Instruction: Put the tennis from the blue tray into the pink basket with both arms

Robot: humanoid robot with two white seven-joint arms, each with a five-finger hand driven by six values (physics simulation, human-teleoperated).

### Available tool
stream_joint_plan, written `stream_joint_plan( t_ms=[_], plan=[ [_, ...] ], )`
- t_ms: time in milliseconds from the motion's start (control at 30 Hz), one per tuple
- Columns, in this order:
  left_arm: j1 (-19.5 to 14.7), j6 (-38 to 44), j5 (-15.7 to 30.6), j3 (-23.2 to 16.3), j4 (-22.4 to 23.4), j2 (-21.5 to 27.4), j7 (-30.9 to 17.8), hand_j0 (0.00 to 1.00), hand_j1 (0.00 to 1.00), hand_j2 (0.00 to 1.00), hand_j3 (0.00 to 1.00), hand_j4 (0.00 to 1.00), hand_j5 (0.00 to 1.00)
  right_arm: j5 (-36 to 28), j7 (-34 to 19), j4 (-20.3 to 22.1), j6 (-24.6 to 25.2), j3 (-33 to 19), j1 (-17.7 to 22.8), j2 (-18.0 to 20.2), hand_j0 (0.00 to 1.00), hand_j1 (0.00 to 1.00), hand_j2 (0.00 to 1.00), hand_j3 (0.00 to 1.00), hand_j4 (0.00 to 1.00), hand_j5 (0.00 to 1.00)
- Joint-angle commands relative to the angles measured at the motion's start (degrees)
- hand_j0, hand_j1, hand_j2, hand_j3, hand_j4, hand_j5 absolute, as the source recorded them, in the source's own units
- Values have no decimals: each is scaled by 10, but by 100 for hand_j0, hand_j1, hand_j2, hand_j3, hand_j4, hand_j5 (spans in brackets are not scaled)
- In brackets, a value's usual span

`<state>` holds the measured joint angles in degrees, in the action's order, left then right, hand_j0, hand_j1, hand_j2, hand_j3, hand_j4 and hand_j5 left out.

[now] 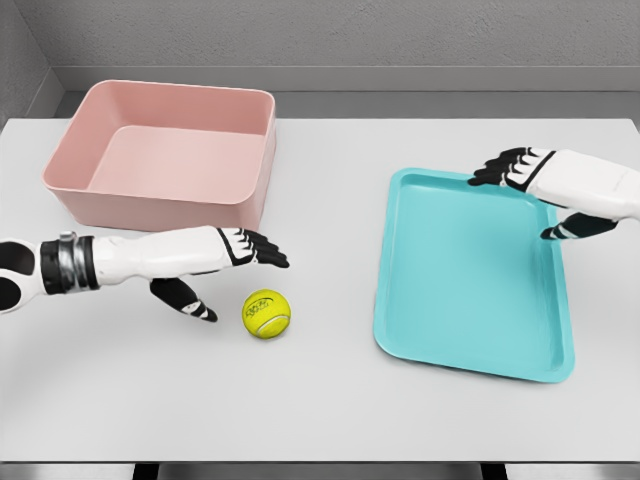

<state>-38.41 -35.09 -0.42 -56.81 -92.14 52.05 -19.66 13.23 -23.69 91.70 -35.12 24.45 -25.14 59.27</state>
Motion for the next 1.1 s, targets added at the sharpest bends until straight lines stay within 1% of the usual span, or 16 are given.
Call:
stream_joint_plan(
  t_ms=[0,33,67,100,233,367,467,533,600,633,667,733,767,800,833,1067],
  plan=[
    [-1,1,4,-1,1,-3,-13,100,100,100,100,100,100,-4,3,5,1,-9,0,8,100,100,100,100,100,100],
    [-7,1,4,-1,2,-4,-29,100,100,100,100,100,100,-4,3,3,1,-12,0,13,100,100,100,100,100,100],
    [-7,1,4,-1,3,-5,-32,100,100,100,100,100,100,-4,4,4,1,-12,3,36,100,100,100,100,100,100],
    [-8,1,3,-2,3,-7,-34,100,100,100,100,100,100,-4,4,5,1,-12,7,39,100,100,100,100,100,100],
    [-9,1,2,-2,3,-11,-69,100,100,100,100,100,100,-4,4,11,1,-12,18,41,100,100,100,100,100,100],
    [-25,1,4,-1,9,-22,-69,100,100,100,100,100,100,-4,3,12,1,-11,22,40,100,100,100,100,100,100],
    [-36,1,7,-1,29,-37,-69,100,100,100,100,100,100,-4,3,12,1,-12,25,39,100,100,100,100,100,100],
    [-38,1,25,-1,37,-39,-69,100,100,100,100,100,100,-4,1,12,1,-10,25,38,100,100,100,100,100,100],
    [-43,1,43,-27,43,-42,-69,100,100,100,100,100,100,-4,0,12,1,-9,25,38,100,100,100,100,100,100],
    [-55,1,51,-50,45,-42,-69,100,100,100,100,100,100,-4,0,12,1,-9,25,37,100,100,100,100,100,100],
    [-60,1,53,-63,45,-42,-69,100,100,100,100,100,100,-4,0,12,1,-8,25,37,100,100,100,100,100,100],
    [-59,1,61,-80,45,-42,-68,100,100,100,100,100,100,-4,0,12,1,-6,26,36,100,100,100,100,100,100],
    [-62,1,71,-94,45,-42,-68,100,100,100,100,100,100,-4,0,12,1,-8,40,39,100,100,100,100,100,100],
    [-63,1,73,-99,45,-42,-68,100,100,100,100,100,100,-4,0,12,1,-8,40,39,100,100,100,100,100,100],
    [-69,1,74,-113,45,-42,-68,100,100,100,100,100,100,-4,0,12,1,-8,40,38,100,100,100,100,100,100],
    [-70,1,75,-110,44,-42,-64,100,100,100,100,100,100,-4,0,12,1,-8,42,37,100,100,100,100,100,100]
  ],
)
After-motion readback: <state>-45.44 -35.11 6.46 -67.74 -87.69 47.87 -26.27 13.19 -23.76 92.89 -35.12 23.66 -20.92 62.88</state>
